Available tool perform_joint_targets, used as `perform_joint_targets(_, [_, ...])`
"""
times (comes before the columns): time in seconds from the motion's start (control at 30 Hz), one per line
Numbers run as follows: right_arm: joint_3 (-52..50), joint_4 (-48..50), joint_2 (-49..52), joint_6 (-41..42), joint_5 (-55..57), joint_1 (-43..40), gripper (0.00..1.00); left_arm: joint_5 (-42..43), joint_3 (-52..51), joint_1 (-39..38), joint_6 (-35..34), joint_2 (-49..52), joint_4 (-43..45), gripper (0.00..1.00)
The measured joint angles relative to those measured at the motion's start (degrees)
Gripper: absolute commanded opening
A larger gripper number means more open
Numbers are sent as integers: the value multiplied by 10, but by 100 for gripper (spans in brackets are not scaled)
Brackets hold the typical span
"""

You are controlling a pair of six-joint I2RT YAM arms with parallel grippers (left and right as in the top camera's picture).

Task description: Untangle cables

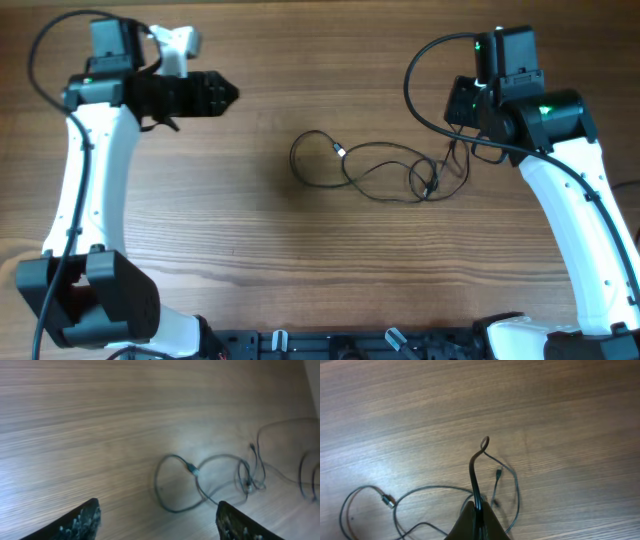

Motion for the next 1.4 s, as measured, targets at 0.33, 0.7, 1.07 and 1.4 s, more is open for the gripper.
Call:
perform_joint_targets(0.33, [0, -3, 0, -38, 4, 0, 4, 2, -1, -267, 60, 183, 120, 91])
perform_joint_targets(0.7, [0, -8, 0, -42, -7, 0, 4, 82, -1, -363, 182, 255, 190, 80])
perform_joint_targets(1.07, [0, -9, 0, -42, -7, 0, 4, 93, -1, -363, 218, 297, 221, 4])
perform_joint_targets(1.4, [0, -9, 0, -34, 35, -2, 4, 21, -1, -249, 149, 218, 191, 4])
